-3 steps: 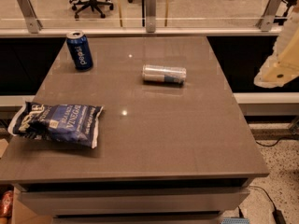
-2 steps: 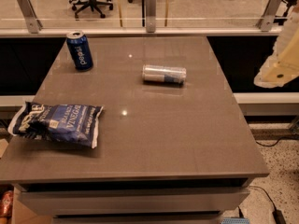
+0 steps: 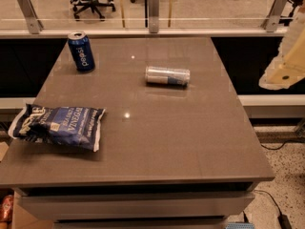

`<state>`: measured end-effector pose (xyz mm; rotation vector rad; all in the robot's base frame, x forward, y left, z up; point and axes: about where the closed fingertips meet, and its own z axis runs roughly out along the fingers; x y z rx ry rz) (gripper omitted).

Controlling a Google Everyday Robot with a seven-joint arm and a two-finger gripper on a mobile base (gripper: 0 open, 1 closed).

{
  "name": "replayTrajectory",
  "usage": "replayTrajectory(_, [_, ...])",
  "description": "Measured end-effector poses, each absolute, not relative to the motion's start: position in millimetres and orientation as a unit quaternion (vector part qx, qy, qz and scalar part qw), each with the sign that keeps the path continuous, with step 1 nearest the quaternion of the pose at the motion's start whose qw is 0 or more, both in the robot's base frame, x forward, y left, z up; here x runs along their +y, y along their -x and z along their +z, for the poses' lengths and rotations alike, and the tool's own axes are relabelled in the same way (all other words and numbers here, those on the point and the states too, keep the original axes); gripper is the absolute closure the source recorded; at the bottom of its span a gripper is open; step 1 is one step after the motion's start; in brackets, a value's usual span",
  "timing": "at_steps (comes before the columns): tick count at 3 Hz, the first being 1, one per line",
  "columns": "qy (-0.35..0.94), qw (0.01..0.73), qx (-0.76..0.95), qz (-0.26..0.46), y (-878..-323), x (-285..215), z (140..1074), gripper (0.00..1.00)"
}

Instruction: Pick redbull can

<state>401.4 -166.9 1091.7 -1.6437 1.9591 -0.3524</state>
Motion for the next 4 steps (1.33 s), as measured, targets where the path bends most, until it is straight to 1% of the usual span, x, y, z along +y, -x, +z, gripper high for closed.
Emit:
replayTrajectory(1, [0.615,0.281,0.727,-0.122,-409.1,-166.2,1083.7,0.00])
replayTrajectory(4, [0.625,0.268,0.727,-0.092,-449.4,-166.6,1037.2,0.00])
